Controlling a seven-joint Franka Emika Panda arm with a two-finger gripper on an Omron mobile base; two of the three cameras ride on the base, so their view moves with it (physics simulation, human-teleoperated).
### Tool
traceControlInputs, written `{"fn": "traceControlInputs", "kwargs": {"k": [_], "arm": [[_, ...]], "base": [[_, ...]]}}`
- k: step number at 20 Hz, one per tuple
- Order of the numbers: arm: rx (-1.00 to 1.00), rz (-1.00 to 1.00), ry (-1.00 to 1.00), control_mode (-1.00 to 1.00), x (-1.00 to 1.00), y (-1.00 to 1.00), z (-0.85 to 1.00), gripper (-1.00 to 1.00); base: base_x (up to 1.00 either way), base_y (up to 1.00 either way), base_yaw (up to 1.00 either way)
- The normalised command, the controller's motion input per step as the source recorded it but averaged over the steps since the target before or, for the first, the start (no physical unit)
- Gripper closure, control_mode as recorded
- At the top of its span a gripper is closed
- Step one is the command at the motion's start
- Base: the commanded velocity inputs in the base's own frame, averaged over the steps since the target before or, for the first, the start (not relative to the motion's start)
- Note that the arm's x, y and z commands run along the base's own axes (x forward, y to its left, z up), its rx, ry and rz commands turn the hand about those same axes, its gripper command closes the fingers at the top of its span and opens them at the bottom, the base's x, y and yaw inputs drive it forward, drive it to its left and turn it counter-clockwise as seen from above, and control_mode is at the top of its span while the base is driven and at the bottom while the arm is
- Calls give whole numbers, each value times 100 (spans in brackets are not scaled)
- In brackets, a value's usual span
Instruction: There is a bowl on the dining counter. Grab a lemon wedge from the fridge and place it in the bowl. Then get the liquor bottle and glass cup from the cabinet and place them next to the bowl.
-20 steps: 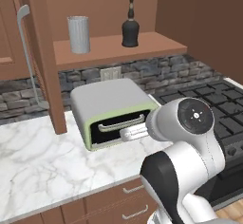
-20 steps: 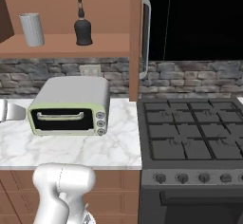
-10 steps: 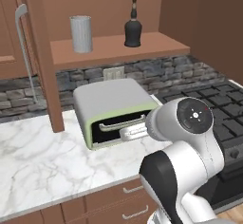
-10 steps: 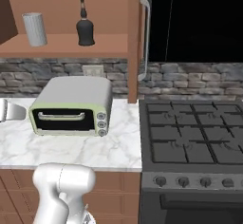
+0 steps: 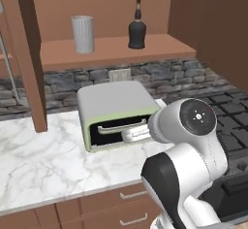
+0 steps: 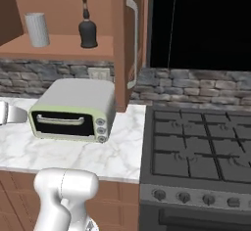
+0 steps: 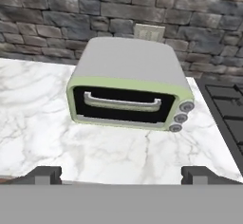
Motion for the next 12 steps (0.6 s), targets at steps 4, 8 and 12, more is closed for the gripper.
{"fn": "traceControlInputs", "kwargs": {"k": [4, 8, 12], "arm": [[0, 0, 0, 100, 0, 0, 0, -100], [0, 0, 0, 100, 0, 0, 0, -100], [0, 0, 0, 100, 0, 0, 0, -100]], "base": [[75, -40, 36], [73, -32, 47], [5, -7, 8]]}}
